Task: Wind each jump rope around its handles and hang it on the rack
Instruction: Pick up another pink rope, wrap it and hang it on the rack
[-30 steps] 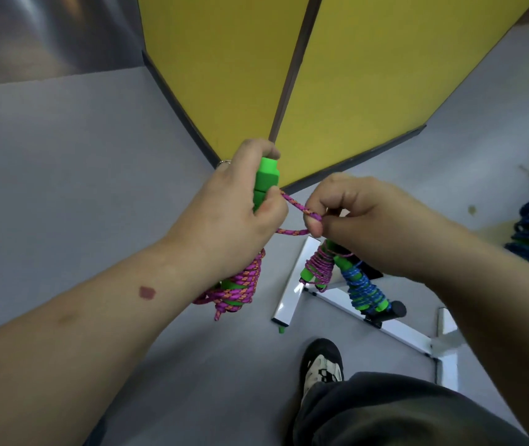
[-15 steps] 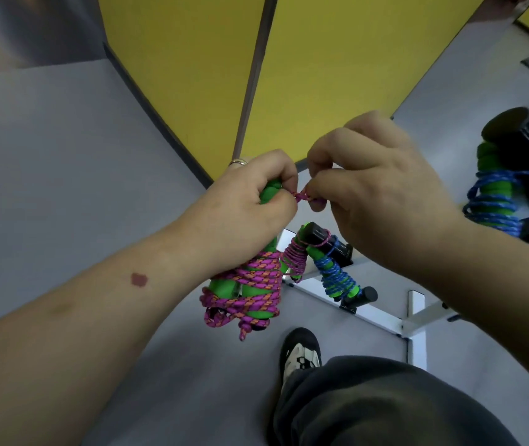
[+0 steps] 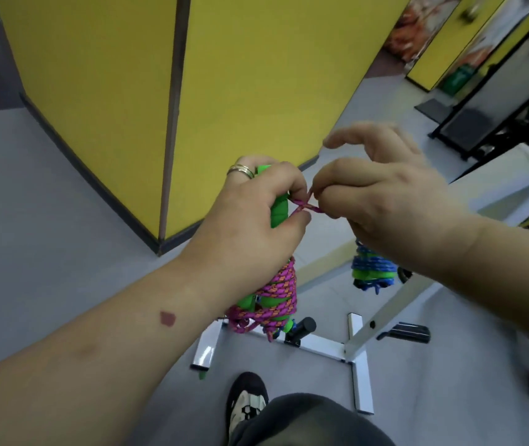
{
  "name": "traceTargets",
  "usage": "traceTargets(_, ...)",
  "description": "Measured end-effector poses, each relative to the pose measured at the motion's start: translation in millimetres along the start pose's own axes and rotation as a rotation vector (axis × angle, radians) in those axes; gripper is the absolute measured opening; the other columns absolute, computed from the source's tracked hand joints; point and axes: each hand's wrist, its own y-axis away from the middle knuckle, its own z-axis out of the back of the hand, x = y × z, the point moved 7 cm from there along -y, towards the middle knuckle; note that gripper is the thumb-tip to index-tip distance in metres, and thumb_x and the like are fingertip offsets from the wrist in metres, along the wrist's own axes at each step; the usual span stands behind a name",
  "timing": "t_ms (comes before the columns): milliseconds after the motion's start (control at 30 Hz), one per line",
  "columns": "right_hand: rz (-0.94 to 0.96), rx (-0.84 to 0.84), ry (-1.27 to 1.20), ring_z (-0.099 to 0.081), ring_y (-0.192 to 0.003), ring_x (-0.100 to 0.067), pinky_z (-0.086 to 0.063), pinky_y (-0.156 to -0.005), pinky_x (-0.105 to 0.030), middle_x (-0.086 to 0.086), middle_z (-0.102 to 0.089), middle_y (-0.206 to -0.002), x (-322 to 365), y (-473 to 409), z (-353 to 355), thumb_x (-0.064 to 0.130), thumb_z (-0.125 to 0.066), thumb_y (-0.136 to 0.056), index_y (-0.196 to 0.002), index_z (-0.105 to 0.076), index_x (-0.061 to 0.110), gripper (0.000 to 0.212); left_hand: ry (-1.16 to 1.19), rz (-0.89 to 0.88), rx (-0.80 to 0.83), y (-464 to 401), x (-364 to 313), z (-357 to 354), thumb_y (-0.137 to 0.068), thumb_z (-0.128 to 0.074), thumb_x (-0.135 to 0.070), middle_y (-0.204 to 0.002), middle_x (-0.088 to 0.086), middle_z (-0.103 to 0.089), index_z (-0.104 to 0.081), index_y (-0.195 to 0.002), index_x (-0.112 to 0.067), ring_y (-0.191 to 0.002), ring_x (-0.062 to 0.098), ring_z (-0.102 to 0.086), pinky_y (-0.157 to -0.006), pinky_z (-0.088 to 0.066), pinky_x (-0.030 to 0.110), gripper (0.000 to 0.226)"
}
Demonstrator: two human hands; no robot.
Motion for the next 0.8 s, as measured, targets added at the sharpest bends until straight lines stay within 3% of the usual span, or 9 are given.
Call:
traceTargets(67,-0.031,0.087,0.05,-0.049,-0.134,-0.046,-0.036,-0.107,-0.057,0.008,-0.073,-0.11,-17,10,4,0.001,-0.032,-0.098,-0.087,-0.064,0.021,0.04,-0.02,-0.046,0.016,-12,-10,-14,-0.093,-0.071,-0.019,-0.133,-0.003,-0.042,-0.062,-0.095,-0.036,-0.115,-0.003,-0.047,-0.085,-0.033,0.001,0.019)
traceTargets(100,-0.047,0.153,0.084,-0.044,-0.139,-0.045,-0.032,-0.112,-0.06,0.011,-0.072,-0.117,-24,14,5,0.0,-0.042,-0.094,-0.09,-0.067,0.022,0.034,-0.042,-0.073,0.025,-17,-14,-21,-0.094,-0.069,-0.019,-0.136,-0.003,-0.039,-0.064,-0.098,-0.035,-0.119,0.003,-0.048,-0.088,-0.038,0.007,0.017)
traceTargets(167,-0.086,0.284,0.126,-0.034,-0.146,-0.044,-0.027,-0.115,-0.064,0.016,-0.067,-0.13,-40,25,6,0.002,-0.061,-0.081,-0.095,-0.069,0.026,0.03,-0.091,-0.121,0.041,-27,-21,-34,-0.094,-0.068,-0.02,-0.14,0.0,-0.037,-0.066,-0.102,-0.032,-0.123,0.015,-0.05,-0.095,-0.045,0.025,0.014)
traceTargets(300,-0.182,0.47,0.098,-0.024,-0.15,-0.044,-0.026,-0.113,-0.069,0.023,-0.056,-0.143,-66,40,7,0.016,-0.06,-0.082,-0.108,-0.071,0.034,0.034,-0.174,-0.124,0.098,-48,-26,-60,-0.095,-0.068,-0.025,-0.147,0.007,-0.037,-0.067,-0.109,-0.03,-0.124,0.034,-0.055,-0.097,-0.051,0.043,0.014)
traceTargets(433,-0.263,0.634,0.05,-0.014,-0.154,-0.041,-0.023,-0.116,-0.067,0.029,-0.041,-0.152,-84,50,-7,0.018,-0.057,-0.084,-0.117,-0.064,0.04,0.04,-0.225,-0.067,0.128,-65,-21,-80,-0.094,-0.069,-0.027,-0.15,0.009,-0.035,-0.067,-0.111,-0.032,-0.123,0.035,-0.056,-0.097,-0.05,0.04,0.018)
traceTargets(567,-0.334,0.751,-0.021,-0.007,-0.155,-0.036,-0.021,-0.119,-0.062,0.033,-0.028,-0.157,-97,56,-25,0.02,-0.051,-0.088,-0.102,-0.052,0.043,0.027,-0.332,-0.015,0.154,-74,-10,-91,-0.096,-0.066,-0.022,-0.148,0.006,-0.035,-0.066,-0.117,-0.033,-0.096,0.032,-0.061,-0.083,-0.051,0.035,0.024)
traceTargets(633,-0.351,0.803,-0.032,-0.008,-0.156,-0.034,-0.023,-0.119,-0.056,0.034,-0.027,-0.157,-101,59,-34,0.023,-0.05,-0.088,-0.093,-0.045,0.041,0.019,-0.355,0.005,0.17,-78,-6,-96,-0.096,-0.064,-0.023,-0.146,0.005,-0.037,-0.064,-0.121,-0.035,-0.092,0.032,-0.06,-0.082,-0.052,0.035,0.027)
traceTargets(700,-0.343,0.784,-0.033,-0.012,-0.155,-0.033,-0.027,-0.118,-0.049,0.035,-0.028,-0.156,-106,62,-42,0.029,-0.048,-0.089,-0.096,-0.053,0.034,0.01,-0.343,0.033,0.176,-83,-2,-101,-0.096,-0.062,-0.024,-0.14,0.006,-0.041,-0.063,-0.121,-0.035,-0.095,0.034,-0.061,-0.085,-0.053,0.039,0.028)
traceTargets(800,-0.341,0.677,-0.165,-0.039,-0.143,-0.029,-0.036,-0.115,-0.047,0.026,-0.045,-0.148,-112,61,-50,0.051,-0.037,-0.097,-0.098,-0.061,0.031,0.031,-0.297,0.059,0.153,-88,1,-107,-0.093,-0.062,-0.024,-0.126,0.006,-0.045,-0.063,-0.118,-0.035,-0.097,0.035,-0.061,-0.088,-0.053,0.041,0.027)
